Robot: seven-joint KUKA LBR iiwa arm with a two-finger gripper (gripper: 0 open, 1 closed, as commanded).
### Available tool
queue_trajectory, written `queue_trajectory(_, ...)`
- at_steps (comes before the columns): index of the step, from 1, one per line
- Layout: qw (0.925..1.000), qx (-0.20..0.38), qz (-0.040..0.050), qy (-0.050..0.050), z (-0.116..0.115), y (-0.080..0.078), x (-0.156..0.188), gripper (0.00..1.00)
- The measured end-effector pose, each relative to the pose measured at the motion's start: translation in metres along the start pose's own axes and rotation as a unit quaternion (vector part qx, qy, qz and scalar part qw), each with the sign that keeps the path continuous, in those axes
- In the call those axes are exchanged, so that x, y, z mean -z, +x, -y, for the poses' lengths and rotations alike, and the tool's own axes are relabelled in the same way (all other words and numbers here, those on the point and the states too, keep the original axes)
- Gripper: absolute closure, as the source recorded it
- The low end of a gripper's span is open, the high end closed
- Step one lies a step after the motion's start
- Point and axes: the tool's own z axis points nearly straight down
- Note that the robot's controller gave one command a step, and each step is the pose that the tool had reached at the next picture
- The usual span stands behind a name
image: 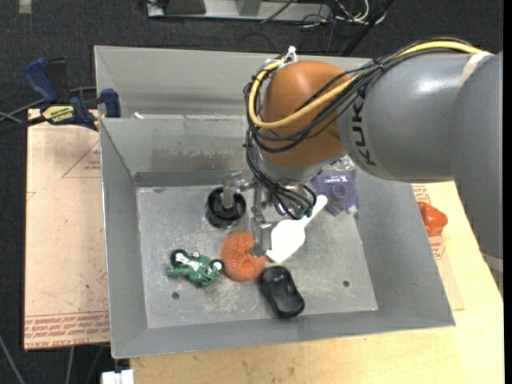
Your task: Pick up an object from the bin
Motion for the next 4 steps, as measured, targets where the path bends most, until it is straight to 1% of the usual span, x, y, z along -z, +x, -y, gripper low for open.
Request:
queue_trajectory(1, 0.9988, 0.049, -0.0002, 0.0, 0.006, 0.0, -0.035, 0.0)
queue_trajectory(2, 0.9997, 0.025, 0.0038, 0.0, 0.003, 0.007, -0.058, 0.0)
queue_trajectory(3, 0.9986, 0.052, 0.0116, 0.0, -0.005, -0.008, -0.071, 1.0)
queue_trajectory(4, 0.9986, 0.052, 0.0116, 0.0, -0.005, -0.008, -0.071, 1.0)
